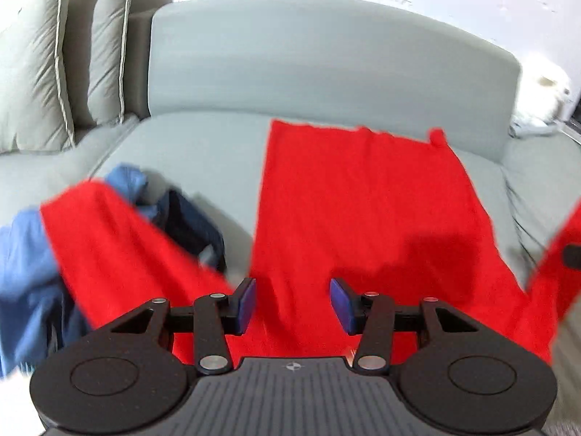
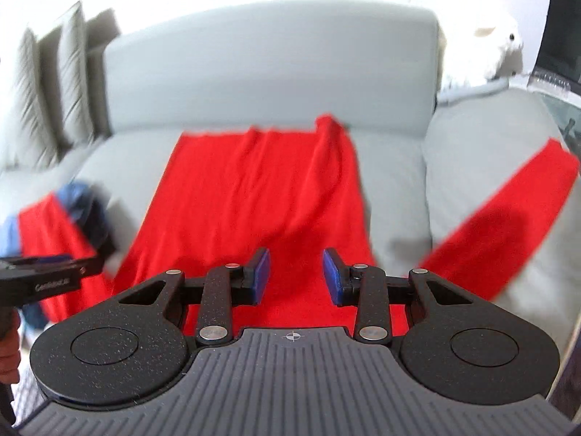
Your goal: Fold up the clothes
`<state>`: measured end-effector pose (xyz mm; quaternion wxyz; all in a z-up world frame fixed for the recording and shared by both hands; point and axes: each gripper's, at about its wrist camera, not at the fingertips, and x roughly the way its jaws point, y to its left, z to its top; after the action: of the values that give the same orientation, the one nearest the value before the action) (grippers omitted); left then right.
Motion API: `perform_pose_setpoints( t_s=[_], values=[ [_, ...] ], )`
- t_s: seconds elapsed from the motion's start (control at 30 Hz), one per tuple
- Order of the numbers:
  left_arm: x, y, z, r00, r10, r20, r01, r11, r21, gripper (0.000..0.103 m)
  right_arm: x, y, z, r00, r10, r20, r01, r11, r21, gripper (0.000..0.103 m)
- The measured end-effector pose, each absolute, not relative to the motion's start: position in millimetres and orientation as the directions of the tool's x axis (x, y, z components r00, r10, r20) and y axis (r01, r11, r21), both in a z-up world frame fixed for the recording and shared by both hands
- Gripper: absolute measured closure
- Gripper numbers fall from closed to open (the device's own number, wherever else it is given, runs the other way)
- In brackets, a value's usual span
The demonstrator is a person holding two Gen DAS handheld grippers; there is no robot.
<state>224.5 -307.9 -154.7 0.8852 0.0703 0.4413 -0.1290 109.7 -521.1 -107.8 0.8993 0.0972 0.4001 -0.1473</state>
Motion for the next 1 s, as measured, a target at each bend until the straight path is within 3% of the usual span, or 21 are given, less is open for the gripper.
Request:
perform_pose_setpoints(
  t_s=[0.3, 0.7, 0.93, 1.0],
  values=[
    [327.7, -359.2, -197.2, 0.58, -0.152, -0.8, 0.289, 0.957, 0.027, 0.055, 220.0, -603.7, -143.4, 0.63, -0.225, -0.743, 0.423, 0.902, 0.086, 0.064],
    [419.4, -402.0, -260.5, 0.604, -0.109, -0.79, 0.268, 0.961, 0.072, 0.055, 342.7, -685.6, -246.6, 0.637, -0.199, -0.744, 0.428, 0.895, 0.127, 0.064],
    [437.8, -414.3, -274.9, 0.611, -0.104, -0.785, 0.26, 0.963, 0.075, 0.055, 372.1, -686.3, -281.1, 0.63, -0.203, -0.749, 0.344, 0.938, 0.035, 0.058],
    [440.0, -417.3, -274.9, 0.618, -0.105, -0.779, 0.266, 0.961, 0.082, 0.053, 375.6, -679.0, -285.7, 0.633, -0.216, -0.743, 0.305, 0.952, -0.017, 0.065]
  ],
)
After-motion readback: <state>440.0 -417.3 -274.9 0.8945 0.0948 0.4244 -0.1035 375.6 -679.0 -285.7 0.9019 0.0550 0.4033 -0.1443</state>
